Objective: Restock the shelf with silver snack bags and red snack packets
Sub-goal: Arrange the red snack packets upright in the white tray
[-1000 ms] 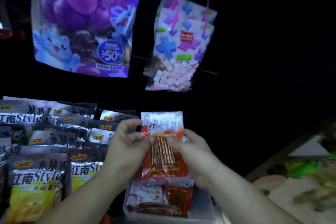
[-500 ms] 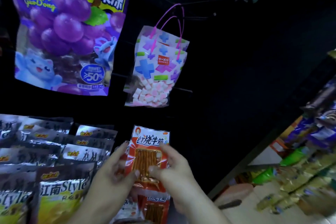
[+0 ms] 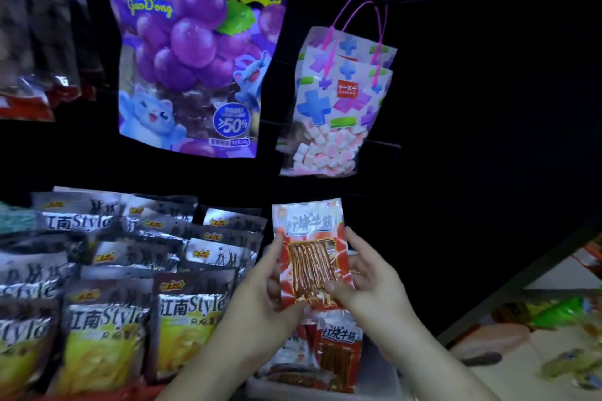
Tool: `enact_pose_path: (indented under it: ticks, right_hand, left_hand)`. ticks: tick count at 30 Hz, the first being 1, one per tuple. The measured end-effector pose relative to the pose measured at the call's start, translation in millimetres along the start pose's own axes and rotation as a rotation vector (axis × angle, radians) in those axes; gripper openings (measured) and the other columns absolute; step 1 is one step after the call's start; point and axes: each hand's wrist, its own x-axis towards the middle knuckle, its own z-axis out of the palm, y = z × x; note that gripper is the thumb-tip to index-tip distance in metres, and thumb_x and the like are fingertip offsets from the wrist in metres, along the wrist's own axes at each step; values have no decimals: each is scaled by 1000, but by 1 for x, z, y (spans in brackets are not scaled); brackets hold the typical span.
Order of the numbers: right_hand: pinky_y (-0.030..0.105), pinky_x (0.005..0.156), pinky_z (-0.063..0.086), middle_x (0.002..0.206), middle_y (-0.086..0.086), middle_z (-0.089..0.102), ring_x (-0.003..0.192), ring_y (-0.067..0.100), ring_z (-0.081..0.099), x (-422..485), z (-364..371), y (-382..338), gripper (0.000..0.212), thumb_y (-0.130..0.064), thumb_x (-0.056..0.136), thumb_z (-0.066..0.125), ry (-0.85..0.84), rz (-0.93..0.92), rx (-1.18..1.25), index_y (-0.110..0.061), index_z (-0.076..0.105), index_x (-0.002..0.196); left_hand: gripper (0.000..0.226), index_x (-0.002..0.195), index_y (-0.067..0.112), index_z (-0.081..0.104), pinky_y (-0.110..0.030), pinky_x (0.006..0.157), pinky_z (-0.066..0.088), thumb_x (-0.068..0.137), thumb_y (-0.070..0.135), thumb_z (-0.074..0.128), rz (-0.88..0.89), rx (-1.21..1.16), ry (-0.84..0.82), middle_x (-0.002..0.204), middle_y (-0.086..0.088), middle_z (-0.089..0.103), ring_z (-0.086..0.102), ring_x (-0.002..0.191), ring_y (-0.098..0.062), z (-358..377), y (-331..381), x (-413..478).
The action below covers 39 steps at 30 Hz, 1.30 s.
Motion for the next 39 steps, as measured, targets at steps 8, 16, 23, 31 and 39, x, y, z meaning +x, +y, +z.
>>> enact_pose_path:
  ticks: [8, 16, 23, 31, 39]
  right_hand:
    - [35, 77, 63, 131, -2, 65, 107, 11, 71, -7, -4, -7, 101, 16, 88, 67, -157, -34, 21, -57, 36, 149]
    - [19, 78, 57, 108, -17, 76, 102, 6, 73, -20, 6, -18, 65, 12, 92, 65, -376, -55, 68, -32, 55, 138]
    - [30, 98, 57, 131, -15, 65, 111, 2, 68, -7, 8, -9, 68, -17, 92, 75, -92, -50, 105, -55, 48, 143]
    - [14, 81, 57, 131, -12, 56, 110, -8, 62, -6, 8, -3, 68, -5, 93, 72, -153, -73, -5, -54, 52, 137]
    - [44, 69, 62, 131, 11, 59, 81, 20, 71, -4, 6, 2, 82, 0, 91, 72, -187, -63, -171, -66, 47, 132]
  left_hand:
    - [85, 150, 50, 32, -28, 106, 49, 85, 27, 81, 182, 522, 228, 139, 32, 38, 38, 132, 5, -6, -16, 6]
    - [68, 147, 59, 37, -35, 96, 58, 96, 28, 70, 174, 15, 172, 134, 24, 62, 61, 120, 3, 13, -6, 3]
    - [90, 157, 47, 17, -58, 100, 51, 98, -8, 58, 19, -303, 124, 126, 9, 72, 70, 112, -13, -5, -7, 5]
    - [87, 143, 62, 39, -27, 72, 58, 89, 6, 77, -30, -58, -19, 123, 10, 69, 72, 95, -13, -10, -26, 0]
    - [71, 141, 46, 52, -31, 80, 62, 93, -5, 67, 53, -121, 118, 126, 10, 66, 69, 105, -8, -4, -27, 6]
